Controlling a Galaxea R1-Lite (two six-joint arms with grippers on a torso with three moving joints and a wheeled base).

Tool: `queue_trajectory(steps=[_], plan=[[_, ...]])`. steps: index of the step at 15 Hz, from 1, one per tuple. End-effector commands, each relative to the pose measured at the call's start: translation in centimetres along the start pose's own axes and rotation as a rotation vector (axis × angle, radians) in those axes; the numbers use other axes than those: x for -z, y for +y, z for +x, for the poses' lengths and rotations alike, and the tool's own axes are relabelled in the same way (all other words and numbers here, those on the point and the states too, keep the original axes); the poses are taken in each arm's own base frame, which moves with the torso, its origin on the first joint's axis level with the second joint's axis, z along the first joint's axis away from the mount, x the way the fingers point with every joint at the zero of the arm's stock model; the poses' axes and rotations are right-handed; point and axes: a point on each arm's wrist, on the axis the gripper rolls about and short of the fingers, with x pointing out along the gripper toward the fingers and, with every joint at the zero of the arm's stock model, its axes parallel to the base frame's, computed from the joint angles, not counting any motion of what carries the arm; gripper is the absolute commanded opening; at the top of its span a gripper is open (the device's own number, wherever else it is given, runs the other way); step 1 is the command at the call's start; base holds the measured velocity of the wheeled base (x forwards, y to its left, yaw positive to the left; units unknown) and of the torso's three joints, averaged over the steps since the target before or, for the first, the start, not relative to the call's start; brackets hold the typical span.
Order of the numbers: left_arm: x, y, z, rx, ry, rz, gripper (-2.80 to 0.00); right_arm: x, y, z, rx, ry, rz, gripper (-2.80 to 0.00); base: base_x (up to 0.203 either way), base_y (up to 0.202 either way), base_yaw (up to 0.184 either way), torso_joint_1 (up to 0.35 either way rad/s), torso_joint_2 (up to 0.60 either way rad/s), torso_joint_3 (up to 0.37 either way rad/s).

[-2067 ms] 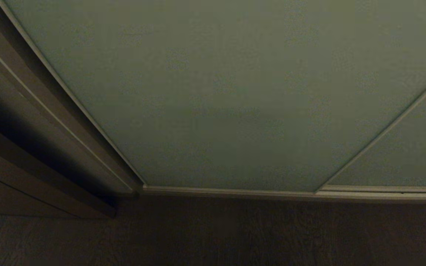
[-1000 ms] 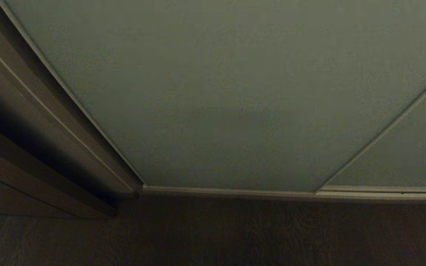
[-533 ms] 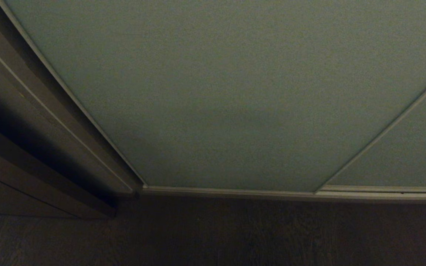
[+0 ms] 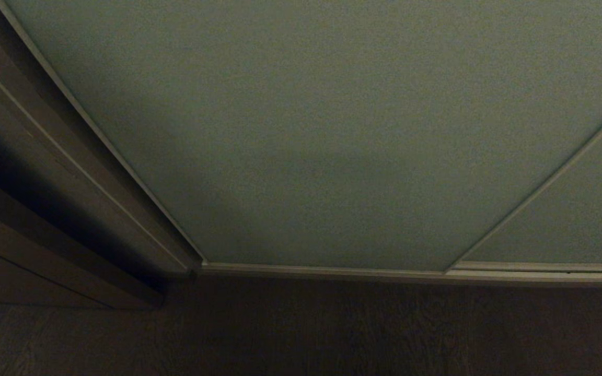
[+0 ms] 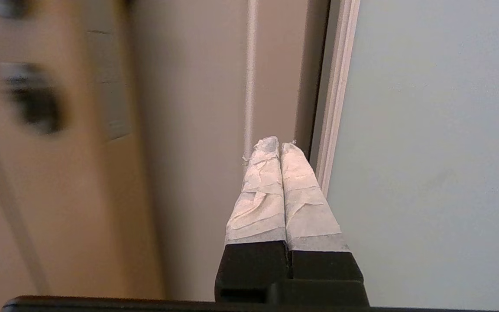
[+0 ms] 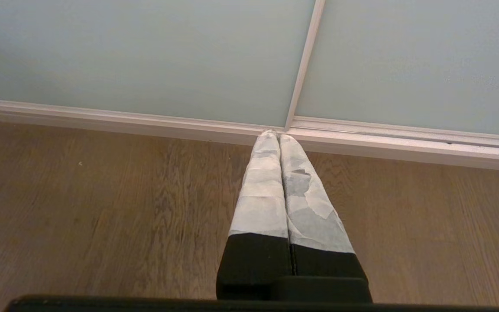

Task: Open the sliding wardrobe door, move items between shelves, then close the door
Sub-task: Open the door

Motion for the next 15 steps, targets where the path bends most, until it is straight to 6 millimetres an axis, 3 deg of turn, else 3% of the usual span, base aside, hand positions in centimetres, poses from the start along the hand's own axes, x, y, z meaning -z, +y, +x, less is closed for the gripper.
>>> queue_trajectory(steps=[1, 6, 15], plan=[[2.0, -0.9, 3.5, -0.003, 0.047, 0.005, -2.8, 0.0, 0.0, 0.0, -0.001, -0.001, 0.0, -2.8, 0.0, 0.0, 0.0, 0.0, 0.0, 0.0], [3.1, -1.9, 6.8, 0.016, 0.082, -0.013, -2.8, 0.0, 0.0, 0.0, -0.001, -0.001, 0.0, -2.8, 0.0, 0.0, 0.0, 0.0, 0.0, 0.0], [4.0, -2.8, 10.0, 0.04, 0.083, -0.021, -2.8, 0.0, 0.0, 0.0, -0.001, -0.001, 0.0, -2.8, 0.0, 0.0, 0.0, 0.0, 0.0, 0.0]])
